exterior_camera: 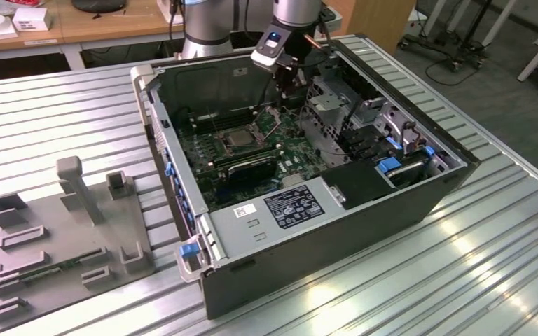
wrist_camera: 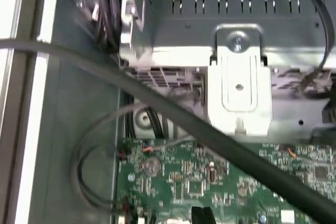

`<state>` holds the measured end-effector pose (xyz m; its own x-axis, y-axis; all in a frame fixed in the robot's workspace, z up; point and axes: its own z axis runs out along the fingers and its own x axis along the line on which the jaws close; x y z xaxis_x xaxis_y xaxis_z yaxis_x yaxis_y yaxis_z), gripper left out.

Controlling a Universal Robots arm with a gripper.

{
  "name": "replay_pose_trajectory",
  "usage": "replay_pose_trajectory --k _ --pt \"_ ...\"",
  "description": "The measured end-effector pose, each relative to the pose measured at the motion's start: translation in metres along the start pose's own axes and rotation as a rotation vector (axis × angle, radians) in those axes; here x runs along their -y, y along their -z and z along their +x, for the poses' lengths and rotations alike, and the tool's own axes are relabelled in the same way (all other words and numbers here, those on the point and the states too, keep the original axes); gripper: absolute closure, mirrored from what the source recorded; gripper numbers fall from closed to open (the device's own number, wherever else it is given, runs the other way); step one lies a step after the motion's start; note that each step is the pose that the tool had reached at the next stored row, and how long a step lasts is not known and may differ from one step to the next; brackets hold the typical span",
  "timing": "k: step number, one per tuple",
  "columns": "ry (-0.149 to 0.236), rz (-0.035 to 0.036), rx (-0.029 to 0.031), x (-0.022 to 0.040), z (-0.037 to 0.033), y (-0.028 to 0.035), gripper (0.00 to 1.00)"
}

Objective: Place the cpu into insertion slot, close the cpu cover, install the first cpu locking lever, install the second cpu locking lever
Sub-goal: 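Close the cpu cover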

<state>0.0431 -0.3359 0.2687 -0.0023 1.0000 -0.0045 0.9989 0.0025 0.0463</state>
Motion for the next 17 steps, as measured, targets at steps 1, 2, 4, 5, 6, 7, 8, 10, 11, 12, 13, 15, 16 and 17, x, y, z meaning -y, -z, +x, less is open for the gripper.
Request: replay_pose_trajectory --k 1,2,4,5,6,7,8,10,11,12,13,15,16,17 --pt "0.0 -0.0001 0.0 -0.0026 0.0 -0.0001 0.9" --pt "0.0 -0.0001 -0.0002 -0.0042 0.0001 -0.0003 0.9" --pt "0.0 0.0 0.0 -0.0046 0.0001 -0.0002 0.9" --pt "0.0 0.0 0.0 -0.0046 0.0 -0.0002 0.9" --pt "0.0 0.0 0.0 -0.0046 0.0 -0.0002 0.9" --pt "0.0 0.0 0.0 -0.0046 0.0 -0.0003 0.9" --pt "0.0 -0.0001 -0.0003 -0.0046 0.0 -0.0011 0.9" --pt "0.0 0.0 -0.0001 -0.0045 0.0 -0.0033 0.9" --pt "0.0 0.0 -0.0001 -0.0044 0.0 -0.0047 0.9" --pt "0.0 0.0 -0.0001 -0.0044 0.0 -0.0062 0.9" --pt "0.0 -0.0001 -0.0001 -0.0043 0.0 -0.0079 0.9" --pt "0.0 0.0 -0.0001 -0.0042 0.0 -0.0108 0.9" --pt "0.0 -0.0001 0.0 -0.0041 0.0 -0.0123 0.9" --pt "0.0 -0.0001 -0.0001 -0.004 0.0 -0.0138 0.9"
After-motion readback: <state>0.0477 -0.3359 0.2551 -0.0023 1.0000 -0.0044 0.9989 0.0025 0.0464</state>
